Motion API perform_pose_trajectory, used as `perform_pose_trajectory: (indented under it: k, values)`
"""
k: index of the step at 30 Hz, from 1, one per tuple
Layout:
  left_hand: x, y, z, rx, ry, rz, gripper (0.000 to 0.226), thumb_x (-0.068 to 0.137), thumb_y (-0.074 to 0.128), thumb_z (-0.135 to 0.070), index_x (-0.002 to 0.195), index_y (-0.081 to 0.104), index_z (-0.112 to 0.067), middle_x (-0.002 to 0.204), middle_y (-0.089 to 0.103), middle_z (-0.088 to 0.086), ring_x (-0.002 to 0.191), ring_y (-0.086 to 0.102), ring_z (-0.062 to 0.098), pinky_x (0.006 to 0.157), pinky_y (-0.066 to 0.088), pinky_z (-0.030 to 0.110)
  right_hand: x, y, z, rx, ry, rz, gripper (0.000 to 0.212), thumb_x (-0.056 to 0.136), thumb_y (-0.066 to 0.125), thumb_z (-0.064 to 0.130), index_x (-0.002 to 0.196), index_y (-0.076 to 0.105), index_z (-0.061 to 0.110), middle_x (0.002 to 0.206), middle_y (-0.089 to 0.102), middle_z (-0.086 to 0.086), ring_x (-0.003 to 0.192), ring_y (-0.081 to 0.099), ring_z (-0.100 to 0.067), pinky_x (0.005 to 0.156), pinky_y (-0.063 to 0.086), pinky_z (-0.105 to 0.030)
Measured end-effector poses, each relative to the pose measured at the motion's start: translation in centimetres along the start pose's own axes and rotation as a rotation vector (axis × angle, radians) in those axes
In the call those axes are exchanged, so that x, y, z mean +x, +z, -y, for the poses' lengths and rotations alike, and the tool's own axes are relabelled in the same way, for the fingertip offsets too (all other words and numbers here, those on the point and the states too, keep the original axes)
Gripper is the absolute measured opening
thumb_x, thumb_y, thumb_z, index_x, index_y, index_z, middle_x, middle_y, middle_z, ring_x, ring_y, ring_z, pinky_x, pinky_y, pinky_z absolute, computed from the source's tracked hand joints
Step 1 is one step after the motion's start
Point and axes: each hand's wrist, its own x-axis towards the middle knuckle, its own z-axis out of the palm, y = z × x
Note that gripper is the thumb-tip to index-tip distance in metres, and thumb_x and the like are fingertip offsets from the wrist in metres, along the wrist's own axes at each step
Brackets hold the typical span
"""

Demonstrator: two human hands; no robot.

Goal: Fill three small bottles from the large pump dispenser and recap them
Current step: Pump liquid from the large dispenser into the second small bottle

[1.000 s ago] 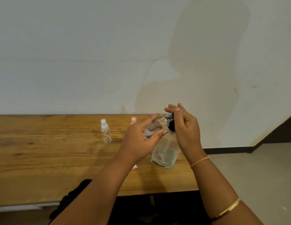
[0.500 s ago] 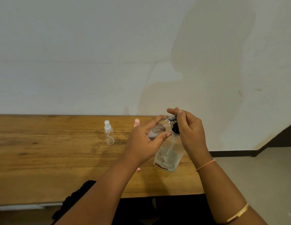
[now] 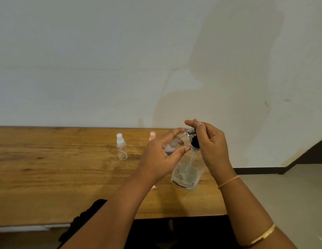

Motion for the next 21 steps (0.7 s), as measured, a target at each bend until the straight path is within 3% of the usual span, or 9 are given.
perform_pose_trajectory:
  k: [2, 4, 6, 9, 12, 15, 17, 19, 21]
  values:
    - [-0.12, 0.05, -0.12, -0.009, 0.003, 0.003, 0.051, 0.080, 0.072, -0.032, 0.128, 0.057, -0.029, 0.111, 0.068, -0.011, 0.103, 0.063, 0.000, 0.095, 0.051, 0.044, -0.10, 0.05, -0.09, 0.002, 0.007, -0.021, 0.029, 0.100, 0.040, 0.014, 0.108, 0.067, 0.007, 0.097, 0.060, -0.039, 0.096, 0.059, -0.009, 0.079, 0.045, -0.005]
    - [-0.15, 0.10, -0.41, 0.014, 0.034, -0.013, 0.049, 0.078, 0.069, -0.044, 0.125, 0.056, -0.037, 0.105, 0.068, -0.016, 0.102, 0.062, -0.002, 0.103, 0.040, 0.055, -0.20, 0.00, -0.03, 0.054, 0.037, -0.053, 0.030, 0.100, 0.041, 0.017, 0.107, 0.068, 0.008, 0.095, 0.067, -0.027, 0.091, 0.063, -0.018, 0.078, 0.048, -0.010]
    - [-0.10, 0.13, -0.66, 0.039, 0.061, -0.032, 0.047, 0.076, 0.064, -0.052, 0.122, 0.053, -0.047, 0.104, 0.066, -0.023, 0.101, 0.060, -0.006, 0.105, 0.031, 0.063, -0.23, -0.08, 0.23, 0.121, 0.075, -0.068, 0.028, 0.099, 0.043, 0.019, 0.106, 0.069, 0.011, 0.098, 0.072, -0.003, 0.095, 0.066, -0.009, 0.080, 0.050, -0.013]
    - [-0.14, 0.21, -0.86, 0.040, 0.072, -0.037, 0.049, 0.075, 0.062, -0.055, 0.123, 0.050, -0.050, 0.108, 0.061, -0.032, 0.102, 0.057, -0.010, 0.105, 0.030, 0.063, 0.04, -0.17, 0.38, 0.126, 0.087, -0.066, 0.027, 0.099, 0.045, 0.019, 0.107, 0.069, 0.011, 0.100, 0.071, 0.006, 0.092, 0.065, 0.002, 0.077, 0.050, -0.011]
    - [0.03, 0.19, -0.84, 0.039, 0.062, -0.030, 0.047, 0.075, 0.063, -0.054, 0.120, 0.051, -0.054, 0.108, 0.061, -0.031, 0.101, 0.058, -0.010, 0.106, 0.032, 0.061, 0.22, -0.13, 0.19, 0.093, 0.058, -0.069, 0.028, 0.099, 0.043, 0.018, 0.107, 0.069, 0.009, 0.100, 0.071, -0.003, 0.089, 0.064, 0.002, 0.081, 0.051, -0.013]
    - [0.10, 0.15, -0.40, -0.023, 0.010, -0.004, 0.045, 0.077, 0.072, -0.039, 0.119, 0.056, -0.045, 0.104, 0.067, -0.022, 0.099, 0.062, -0.006, 0.102, 0.041, 0.055, 0.17, 0.12, -0.12, 0.043, 0.036, -0.054, 0.028, 0.100, 0.041, 0.017, 0.101, 0.069, 0.012, 0.096, 0.059, -0.038, 0.079, 0.060, -0.027, 0.072, 0.049, -0.012]
    - [0.03, 0.14, -0.10, -0.038, -0.013, 0.008, 0.046, 0.077, 0.074, -0.037, 0.120, 0.058, -0.042, 0.103, 0.067, -0.021, 0.098, 0.063, -0.005, 0.103, 0.042, 0.052, 0.14, 0.26, -0.18, 0.024, 0.035, -0.046, 0.028, 0.100, 0.041, 0.016, 0.095, 0.069, 0.016, 0.096, 0.057, -0.040, 0.086, 0.054, -0.037, 0.067, 0.048, -0.013]
    - [-0.02, 0.12, -0.31, -0.039, -0.015, 0.005, 0.046, 0.076, 0.073, -0.039, 0.117, 0.055, -0.049, 0.102, 0.067, -0.024, 0.098, 0.062, -0.007, 0.105, 0.038, 0.054, 0.18, 0.10, -0.07, 0.040, 0.051, -0.038, 0.029, 0.100, 0.041, 0.017, 0.095, 0.070, 0.018, 0.092, 0.067, -0.025, 0.087, 0.061, -0.025, 0.068, 0.050, -0.023]
    - [0.07, 0.21, -0.63, -0.023, 0.009, -0.003, 0.045, 0.074, 0.068, -0.050, 0.116, 0.054, -0.054, 0.105, 0.066, -0.025, 0.099, 0.062, -0.006, 0.107, 0.031, 0.061, 0.29, -0.29, 0.24, 0.064, 0.075, -0.016, 0.030, 0.100, 0.042, 0.019, 0.100, 0.072, 0.015, 0.099, 0.072, -0.001, 0.092, 0.063, -0.003, 0.077, 0.048, -0.018]
